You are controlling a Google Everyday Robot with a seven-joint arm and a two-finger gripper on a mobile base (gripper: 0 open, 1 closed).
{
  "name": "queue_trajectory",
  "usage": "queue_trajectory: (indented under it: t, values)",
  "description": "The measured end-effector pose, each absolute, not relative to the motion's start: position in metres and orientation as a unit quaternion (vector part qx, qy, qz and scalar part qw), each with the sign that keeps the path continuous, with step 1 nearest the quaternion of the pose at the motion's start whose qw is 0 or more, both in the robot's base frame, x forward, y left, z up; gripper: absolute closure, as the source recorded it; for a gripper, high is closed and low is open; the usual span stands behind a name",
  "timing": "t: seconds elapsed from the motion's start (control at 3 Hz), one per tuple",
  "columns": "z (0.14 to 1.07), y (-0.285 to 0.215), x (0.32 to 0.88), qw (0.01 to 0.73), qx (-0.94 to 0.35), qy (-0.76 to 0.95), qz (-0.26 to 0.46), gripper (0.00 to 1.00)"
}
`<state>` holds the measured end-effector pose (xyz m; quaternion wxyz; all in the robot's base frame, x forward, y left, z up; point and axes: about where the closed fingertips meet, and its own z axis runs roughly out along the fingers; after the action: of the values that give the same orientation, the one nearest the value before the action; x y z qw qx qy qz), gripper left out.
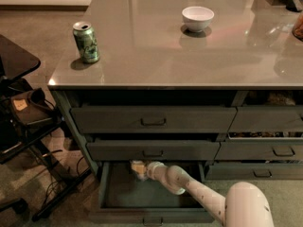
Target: Pick blue plastic bottle from bottom drawer and place on counter
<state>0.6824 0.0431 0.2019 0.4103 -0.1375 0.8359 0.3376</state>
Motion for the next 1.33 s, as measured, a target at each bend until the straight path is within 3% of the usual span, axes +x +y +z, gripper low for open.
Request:
queue_trajectory:
  t: [0.67,1.33]
  values:
    - [0.189,0.017,0.677,0.397,-0.153,0.85,0.311,1.0]
    - [0.184,-0.128,0.645,0.362,-0.147,0.894,0.218,1.0]
